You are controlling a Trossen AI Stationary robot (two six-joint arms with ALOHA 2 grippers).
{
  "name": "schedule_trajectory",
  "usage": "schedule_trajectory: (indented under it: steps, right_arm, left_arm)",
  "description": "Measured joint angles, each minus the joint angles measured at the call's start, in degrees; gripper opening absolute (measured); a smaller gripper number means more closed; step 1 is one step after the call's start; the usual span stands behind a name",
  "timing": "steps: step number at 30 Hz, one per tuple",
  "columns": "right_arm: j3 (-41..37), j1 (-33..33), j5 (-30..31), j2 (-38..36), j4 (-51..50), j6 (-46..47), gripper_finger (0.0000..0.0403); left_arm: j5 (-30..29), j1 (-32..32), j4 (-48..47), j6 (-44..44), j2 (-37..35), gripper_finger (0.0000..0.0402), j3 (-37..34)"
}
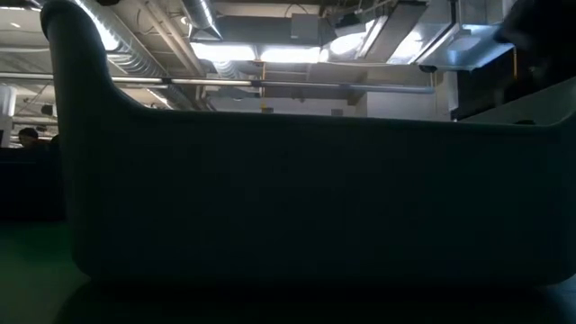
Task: Sort spices by type
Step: Put the black seasoning bottle into the blue bin
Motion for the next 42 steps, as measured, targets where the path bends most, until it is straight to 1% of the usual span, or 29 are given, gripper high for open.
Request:
schedule_trajectory:
  steps: [4,8,10,14,15,17,19,23,24,26,29,31,32,37,39,42]
  right_arm:
    - [3.01,-4.23,-5.34,-0.02,0.04,-19.31,0.0341]
    - [3.86,-11.39,-11.96,-0.04,-0.5,-31.53,0.0328]
    - [3.86,-15.27,-15.66,-0.02,-0.45,-35.16,0.0321]
    - [3.29,-21.94,-27.84,-0.02,0.35,-37.38,0.0302]
    - [3.11,-22.91,-29.67,-0.04,0.83,-37.38,0.0294]
    - [2.87,-23.96,-31.21,-0.09,1.34,-36.91,0.0269]
    - [2.85,-24.08,-31.61,-0.09,1.29,-36.34,0.0229]
    - [2.87,-23.13,-32.55,-0.22,0.95,-34.2,0.0132]
    - [2.94,-22.57,-32.17,-0.26,0.44,-33.62,0.0121]
    - [3.53,-20.89,-31.51,-0.86,-3.28,-31.68,0.0121]
    - [5.41,-18.3,-30.19,-3.4,-11.92,-28.19,0.0121]
    - [7.46,-16.57,-26.63,-6.18,-15.45,-25.43,0.0121]
    - [8.22,-15.78,-24.73,-7.49,-16.86,-24.19,0.0121]
    - [12.03,-13.59,-20.34,-11.23,-16.09,-22.89,0.0121]
    - [13.47,-13.28,-17.91,-11.37,-15.04,-22.99,0.0121]
    - [14.36,-13.25,-16.74,-11.26,-11.48,-24.82,0.0121]
  left_arm:
    - [0.59,0.0,-0.06,0.09,0.0,0.021,0.0]
    - [0.64,0.09,-0.07,-0.15,0.02,0.021,0.0]
    - [0.64,0.09,-0.11,-0.15,0.02,0.021,0.0]
    - [0.64,0.15,-0.11,-0.18,0.02,0.021,0.0]
    - [0.64,0.15,-0.1,-0.19,0.02,0.021,0.0]
    - [0.64,0.15,-0.11,-0.21,0.02,0.021,0.0]
    - [0.64,0.15,-0.09,0.05,0.02,0.021,0.0]
    - [0.76,0.68,-0.13,0.01,0.02,0.021,0.0]
    - [0.74,0.68,-0.15,0.08,0.02,0.021,0.0]
    - [0.77,0.89,0.11,1.31,0.04,0.021,0.0]
    - [0.83,1.58,0.65,0.99,0.04,0.021,0.0]
    - [0.74,2.1,0.68,-1.45,0.04,0.021,0.0]
    - [0.56,2.54,0.82,-1.28,0.04,0.021,0.0]
    - [0.21,5.4,3.22,3.83,0.04,0.021,0.0]
    - [0.16,6.3,3.28,6.94,0.04,0.021,0.0]
    - [0.2,7.8,3.66,9.73,0.04,0.021,-0.02]
